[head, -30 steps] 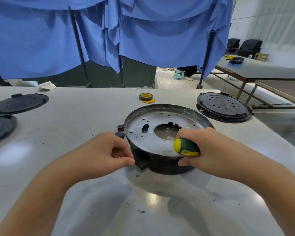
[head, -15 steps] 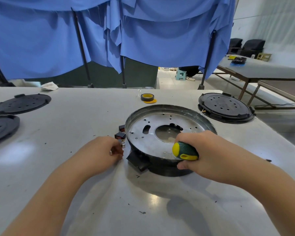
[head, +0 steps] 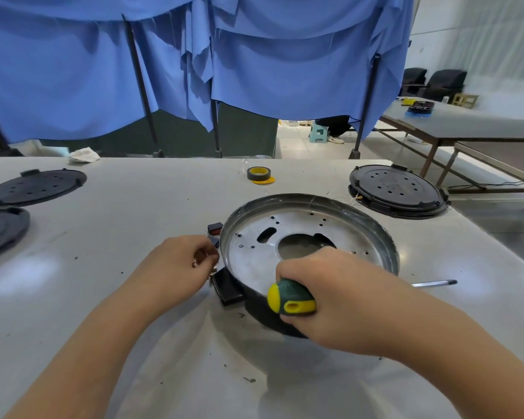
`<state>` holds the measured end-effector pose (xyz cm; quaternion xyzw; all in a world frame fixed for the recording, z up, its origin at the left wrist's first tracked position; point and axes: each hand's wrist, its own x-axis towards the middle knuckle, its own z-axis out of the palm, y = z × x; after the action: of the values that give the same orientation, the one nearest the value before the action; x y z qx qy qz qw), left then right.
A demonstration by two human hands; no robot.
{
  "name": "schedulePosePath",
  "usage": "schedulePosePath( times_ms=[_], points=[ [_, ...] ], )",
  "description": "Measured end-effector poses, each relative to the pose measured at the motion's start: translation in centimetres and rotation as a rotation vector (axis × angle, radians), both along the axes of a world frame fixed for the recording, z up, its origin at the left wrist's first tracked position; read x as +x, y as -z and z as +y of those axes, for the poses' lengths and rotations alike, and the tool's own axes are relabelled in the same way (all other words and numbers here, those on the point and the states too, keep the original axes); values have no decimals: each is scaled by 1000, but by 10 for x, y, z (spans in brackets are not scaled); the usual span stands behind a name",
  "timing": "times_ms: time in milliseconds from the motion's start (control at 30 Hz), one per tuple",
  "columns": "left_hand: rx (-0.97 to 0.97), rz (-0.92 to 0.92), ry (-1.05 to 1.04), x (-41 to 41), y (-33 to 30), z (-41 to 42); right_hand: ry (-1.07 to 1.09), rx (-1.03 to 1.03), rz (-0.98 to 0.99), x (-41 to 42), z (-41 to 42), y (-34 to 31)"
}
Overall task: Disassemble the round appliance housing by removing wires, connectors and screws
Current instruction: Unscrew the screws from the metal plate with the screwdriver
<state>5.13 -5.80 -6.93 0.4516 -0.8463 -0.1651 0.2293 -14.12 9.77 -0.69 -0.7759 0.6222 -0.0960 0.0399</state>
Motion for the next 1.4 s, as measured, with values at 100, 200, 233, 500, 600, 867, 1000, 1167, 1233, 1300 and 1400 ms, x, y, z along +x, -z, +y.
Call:
schedulePosePath(
  times_ms=[100,200,233,500,600,867,1000,1167,1233,1300,1400],
  points=[
    [22,134,-10,-4,-2,4,-7,-25,23,6,-7,0],
    [-10,177,-28,-7,-1,6,-37,-86,107,14,-15,5],
    [5,196,-32,-9,0,6,-51,-114,136,17,-17,8],
    [270,340,56,-18,2,14,-97,-146,55,14,-19,9],
    [402,412,124,-21,3,13,-102,-110,-58,9,-21,-1],
    [292,384,-24,-28,0,20,-15,-260,-452,-13,-23,-45],
    [-42,101,-181,-29,-14,28,-3,-269,-666,-24,-21,-64],
    [-37,113,127,-57,-46,67,38,-360,-779,-31,-27,-76],
    [106,45,299,-79,-49,88,44,-401,-793,-30,-31,-76],
    [145,-146,448,-104,-50,102,51,-423,-791,-29,-34,-74],
    [-17,-316,532,-135,-56,107,69,-452,-782,-32,-36,-74]
  ],
)
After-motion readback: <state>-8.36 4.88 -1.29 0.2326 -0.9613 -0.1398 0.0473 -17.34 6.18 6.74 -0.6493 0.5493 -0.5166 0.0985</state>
